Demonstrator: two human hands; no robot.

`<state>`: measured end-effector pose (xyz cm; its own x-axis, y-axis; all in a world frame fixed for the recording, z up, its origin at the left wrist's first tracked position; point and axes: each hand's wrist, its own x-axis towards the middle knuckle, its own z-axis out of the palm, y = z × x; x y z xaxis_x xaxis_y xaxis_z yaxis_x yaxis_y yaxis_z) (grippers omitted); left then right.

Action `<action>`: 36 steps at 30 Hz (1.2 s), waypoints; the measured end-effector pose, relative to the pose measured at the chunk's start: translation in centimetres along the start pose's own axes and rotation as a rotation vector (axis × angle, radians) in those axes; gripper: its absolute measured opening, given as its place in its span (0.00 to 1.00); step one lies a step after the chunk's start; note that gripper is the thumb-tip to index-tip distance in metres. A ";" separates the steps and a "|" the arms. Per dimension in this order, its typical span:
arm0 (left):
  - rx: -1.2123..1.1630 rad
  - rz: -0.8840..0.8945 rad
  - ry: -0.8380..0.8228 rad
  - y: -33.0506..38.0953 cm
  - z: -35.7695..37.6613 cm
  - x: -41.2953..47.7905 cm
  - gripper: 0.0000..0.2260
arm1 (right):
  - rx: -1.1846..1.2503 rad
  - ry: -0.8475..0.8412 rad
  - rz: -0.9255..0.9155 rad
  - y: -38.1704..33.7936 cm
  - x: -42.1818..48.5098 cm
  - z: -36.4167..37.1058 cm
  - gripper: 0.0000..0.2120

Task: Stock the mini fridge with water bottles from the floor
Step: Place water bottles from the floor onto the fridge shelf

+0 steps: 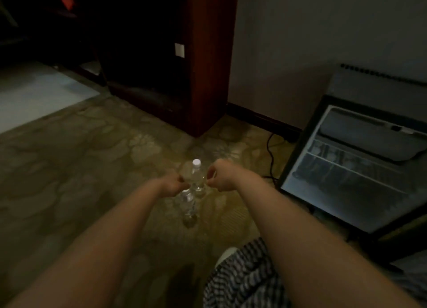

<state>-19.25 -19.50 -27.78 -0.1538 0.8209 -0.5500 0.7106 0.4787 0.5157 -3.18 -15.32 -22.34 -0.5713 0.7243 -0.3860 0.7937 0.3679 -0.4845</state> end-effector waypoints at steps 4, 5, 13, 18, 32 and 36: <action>-0.106 -0.036 0.010 -5.6 1.8 0.2 0.14 | -0.004 -0.047 0.006 -1.6 3.3 4.7 0.14; -0.135 -0.035 0.021 -7.1 2.4 0.8 0.12 | -0.007 -0.051 0.015 -1.7 4.2 5.9 0.13; -0.409 -0.158 0.077 -13.4 7.4 5.7 0.06 | 0.020 -0.028 0.160 -0.7 11.5 11.8 0.12; -0.458 -0.139 0.103 -13.5 9.1 9.3 0.23 | 0.053 0.003 0.219 0.6 15.2 13.9 0.14; -0.501 0.050 0.180 -14.3 11.3 14.2 0.31 | -0.260 -0.062 0.086 2.1 20.2 15.7 0.12; -0.552 0.073 0.167 -14.9 11.4 13.0 0.31 | -0.330 -0.153 -0.044 1.4 20.0 14.0 0.14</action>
<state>-24.01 -19.44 -50.08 -0.2557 0.8743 -0.4125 0.2669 0.4739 0.8391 -16.45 -8.50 -41.73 -0.6110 0.6170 -0.4960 0.7782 0.5829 -0.2336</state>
